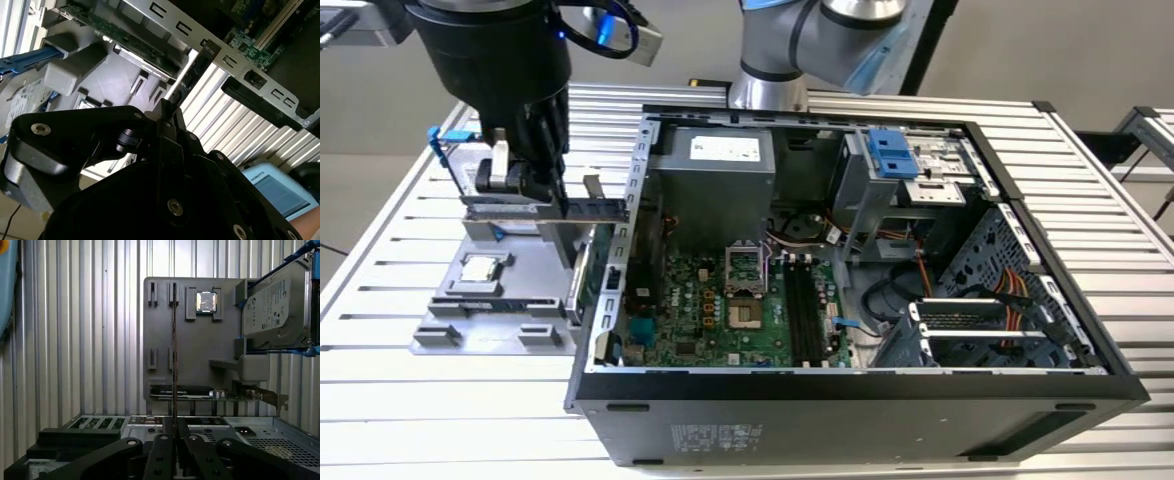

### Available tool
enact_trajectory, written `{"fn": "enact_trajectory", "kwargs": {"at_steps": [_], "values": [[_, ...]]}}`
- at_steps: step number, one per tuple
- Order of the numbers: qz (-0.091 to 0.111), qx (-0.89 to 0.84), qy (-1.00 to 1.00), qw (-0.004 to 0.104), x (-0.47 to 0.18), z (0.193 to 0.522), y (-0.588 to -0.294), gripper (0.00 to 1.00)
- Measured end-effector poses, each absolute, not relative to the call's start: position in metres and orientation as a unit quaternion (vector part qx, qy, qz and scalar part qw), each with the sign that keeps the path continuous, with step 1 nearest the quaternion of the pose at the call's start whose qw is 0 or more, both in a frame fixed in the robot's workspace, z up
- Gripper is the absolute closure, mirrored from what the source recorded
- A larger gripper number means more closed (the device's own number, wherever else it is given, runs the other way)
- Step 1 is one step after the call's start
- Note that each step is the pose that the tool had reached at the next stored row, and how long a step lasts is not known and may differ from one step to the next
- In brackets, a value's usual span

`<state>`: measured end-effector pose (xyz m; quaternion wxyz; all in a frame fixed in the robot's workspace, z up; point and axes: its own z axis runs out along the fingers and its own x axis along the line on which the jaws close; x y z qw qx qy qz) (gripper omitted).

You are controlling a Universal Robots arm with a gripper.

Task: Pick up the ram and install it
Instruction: 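Pick up the ram and move it above insertion slot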

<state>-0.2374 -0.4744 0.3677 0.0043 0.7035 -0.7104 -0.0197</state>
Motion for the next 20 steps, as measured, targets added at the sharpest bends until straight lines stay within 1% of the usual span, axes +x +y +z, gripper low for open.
{"fn": "enact_trajectory", "kwargs": {"at_steps": [20], "values": [[-0.02,0.704,-0.71,0.004,-0.198,0.368,-0.474,1.0]]}}
